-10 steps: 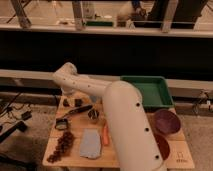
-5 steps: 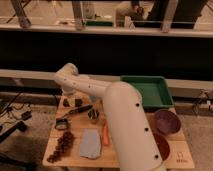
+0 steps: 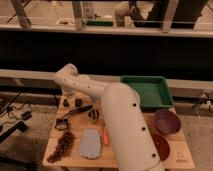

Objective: Wipe red bowl with eraser

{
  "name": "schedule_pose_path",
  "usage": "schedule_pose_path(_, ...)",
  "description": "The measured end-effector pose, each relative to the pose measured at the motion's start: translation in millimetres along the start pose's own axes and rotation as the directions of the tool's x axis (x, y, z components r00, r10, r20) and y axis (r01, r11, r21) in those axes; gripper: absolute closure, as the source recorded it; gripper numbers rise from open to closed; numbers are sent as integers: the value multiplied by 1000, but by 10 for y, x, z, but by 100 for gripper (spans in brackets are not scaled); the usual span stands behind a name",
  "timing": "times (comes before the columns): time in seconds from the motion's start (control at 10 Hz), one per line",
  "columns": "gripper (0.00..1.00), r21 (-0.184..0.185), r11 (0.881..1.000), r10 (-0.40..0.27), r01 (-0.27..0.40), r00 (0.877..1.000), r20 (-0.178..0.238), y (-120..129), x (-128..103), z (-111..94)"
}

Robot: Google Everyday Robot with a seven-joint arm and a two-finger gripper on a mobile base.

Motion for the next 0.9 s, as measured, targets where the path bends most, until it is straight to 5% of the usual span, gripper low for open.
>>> schedule_pose_path(0.9,20,-28,1000,8,-7,1000,3,32,52,96)
